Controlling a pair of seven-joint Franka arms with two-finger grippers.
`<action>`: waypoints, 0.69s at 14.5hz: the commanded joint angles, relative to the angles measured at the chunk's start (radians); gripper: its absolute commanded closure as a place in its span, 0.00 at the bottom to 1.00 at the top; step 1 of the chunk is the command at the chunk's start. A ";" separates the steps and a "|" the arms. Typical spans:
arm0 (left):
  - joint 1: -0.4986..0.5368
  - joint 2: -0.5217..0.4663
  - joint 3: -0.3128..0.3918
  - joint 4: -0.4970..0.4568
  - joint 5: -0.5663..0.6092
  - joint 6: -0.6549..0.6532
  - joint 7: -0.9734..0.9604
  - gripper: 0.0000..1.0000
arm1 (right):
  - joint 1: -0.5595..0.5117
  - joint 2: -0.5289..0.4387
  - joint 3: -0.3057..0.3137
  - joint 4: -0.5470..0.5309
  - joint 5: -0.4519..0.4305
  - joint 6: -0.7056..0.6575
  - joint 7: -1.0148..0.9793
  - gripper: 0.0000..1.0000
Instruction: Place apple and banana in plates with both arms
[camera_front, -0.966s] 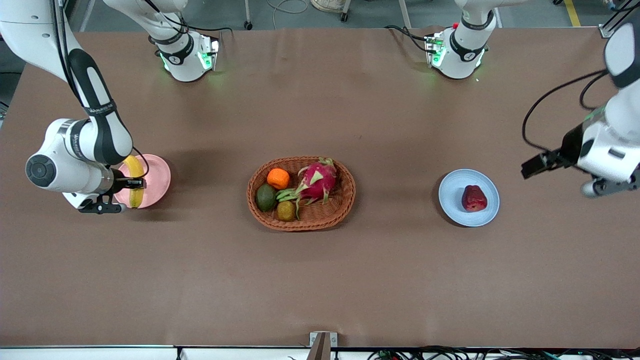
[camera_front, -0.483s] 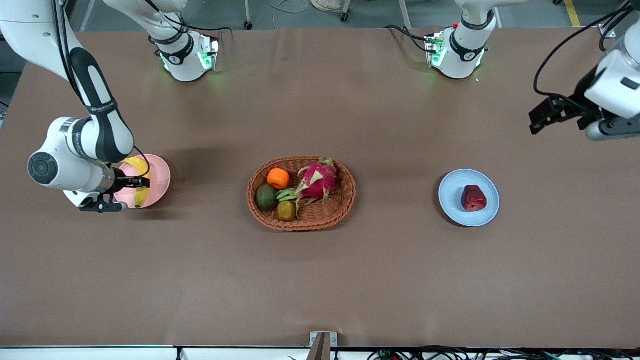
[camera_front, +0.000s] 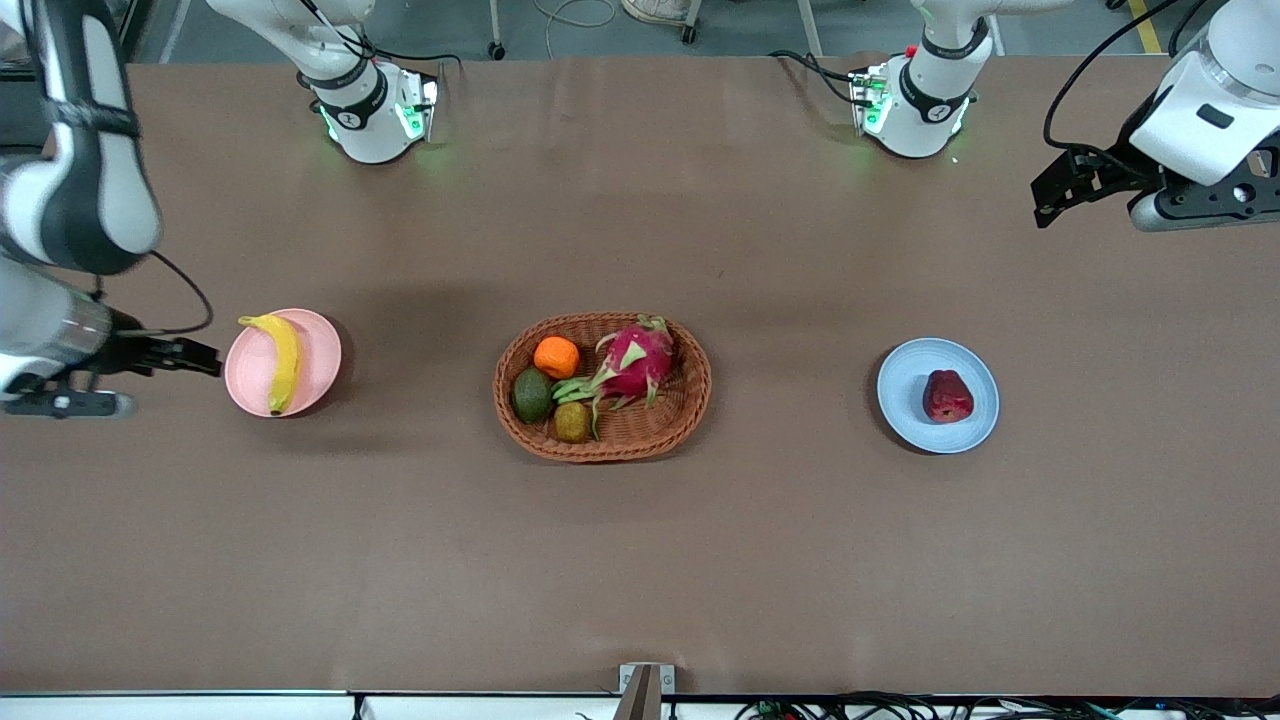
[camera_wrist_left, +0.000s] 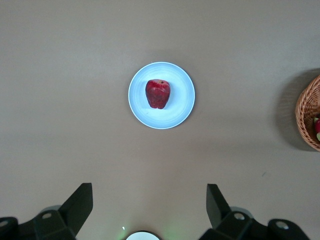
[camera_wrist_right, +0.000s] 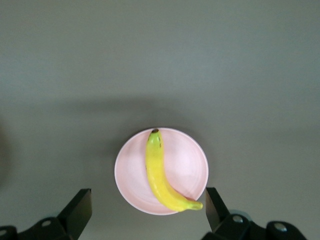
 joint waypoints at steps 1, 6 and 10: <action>0.007 -0.016 0.005 -0.019 -0.029 0.003 0.016 0.00 | -0.003 0.019 0.013 0.209 -0.011 -0.169 0.017 0.00; 0.006 -0.014 -0.001 -0.016 -0.029 0.003 0.016 0.00 | -0.004 0.013 0.012 0.358 -0.005 -0.335 0.027 0.00; 0.007 -0.013 -0.001 -0.013 -0.029 0.003 0.016 0.00 | -0.001 -0.059 0.027 0.363 -0.006 -0.392 0.103 0.00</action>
